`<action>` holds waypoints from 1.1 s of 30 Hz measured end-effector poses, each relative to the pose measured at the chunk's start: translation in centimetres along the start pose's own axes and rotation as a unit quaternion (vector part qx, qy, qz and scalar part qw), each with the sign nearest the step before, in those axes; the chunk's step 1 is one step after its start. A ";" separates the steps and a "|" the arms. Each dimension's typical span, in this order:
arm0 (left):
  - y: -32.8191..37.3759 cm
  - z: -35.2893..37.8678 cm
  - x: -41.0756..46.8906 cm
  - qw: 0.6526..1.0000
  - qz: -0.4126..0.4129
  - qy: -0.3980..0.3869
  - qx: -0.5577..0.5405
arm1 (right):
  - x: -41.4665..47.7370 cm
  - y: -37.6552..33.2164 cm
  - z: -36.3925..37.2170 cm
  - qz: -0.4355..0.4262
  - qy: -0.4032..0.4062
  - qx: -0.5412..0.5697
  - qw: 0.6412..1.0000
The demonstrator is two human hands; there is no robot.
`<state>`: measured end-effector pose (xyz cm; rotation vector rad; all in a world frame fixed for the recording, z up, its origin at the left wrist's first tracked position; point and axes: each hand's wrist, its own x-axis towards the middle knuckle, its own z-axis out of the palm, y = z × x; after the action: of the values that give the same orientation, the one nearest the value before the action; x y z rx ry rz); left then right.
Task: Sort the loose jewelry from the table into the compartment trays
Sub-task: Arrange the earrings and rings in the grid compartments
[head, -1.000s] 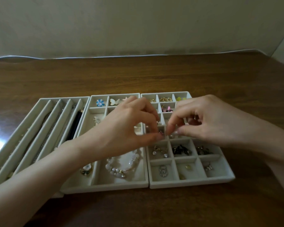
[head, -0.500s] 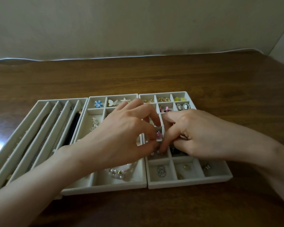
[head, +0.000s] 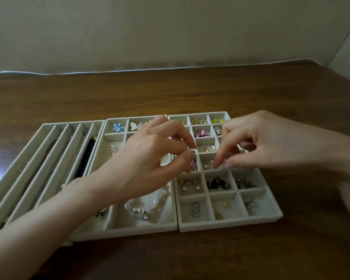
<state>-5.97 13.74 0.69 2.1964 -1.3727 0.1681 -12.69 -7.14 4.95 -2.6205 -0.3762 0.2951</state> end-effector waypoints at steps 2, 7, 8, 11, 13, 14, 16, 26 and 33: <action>0.0 0.1 0.1 1.000 -0.009 0.010 -0.007 | 0.1 -0.2 0.3 0.006 -0.006 -0.021 1.000; -0.3 0.4 0.2 0.999 -0.035 0.027 -0.019 | 0.3 -1.7 1.4 0.018 -0.025 -0.140 0.990; -0.3 0.4 0.2 0.999 -0.034 0.030 -0.020 | 0.3 -1.9 1.6 0.019 -0.025 -0.156 0.987; -0.4 0.5 0.2 0.999 -0.034 0.030 -0.023 | 0.3 -2.3 2.1 0.011 -0.017 -0.181 0.983; -0.4 0.5 0.2 0.999 -0.035 0.029 -0.025 | 0.3 -2.4 2.3 0.000 -0.011 -0.190 0.982; -0.4 0.5 0.2 0.999 -0.034 0.030 -0.026 | 0.2 -2.4 2.3 -0.004 -0.010 -0.192 0.981; -0.4 0.5 0.2 0.999 -0.032 0.032 -0.027 | 0.2 -2.3 2.3 -0.007 -0.017 -0.192 0.981; -0.4 0.6 0.3 0.999 -0.030 0.032 -0.025 | 0.4 -1.7 1.3 -0.008 -0.042 -0.122 0.992; -0.4 0.5 0.2 0.999 -0.029 0.028 -0.026 | 0.6 -1.7 1.7 -0.020 -0.038 -0.157 0.987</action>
<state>-5.64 13.42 0.20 2.1692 -1.2672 0.1698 -12.95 -4.85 4.24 -2.9111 -0.5407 0.3465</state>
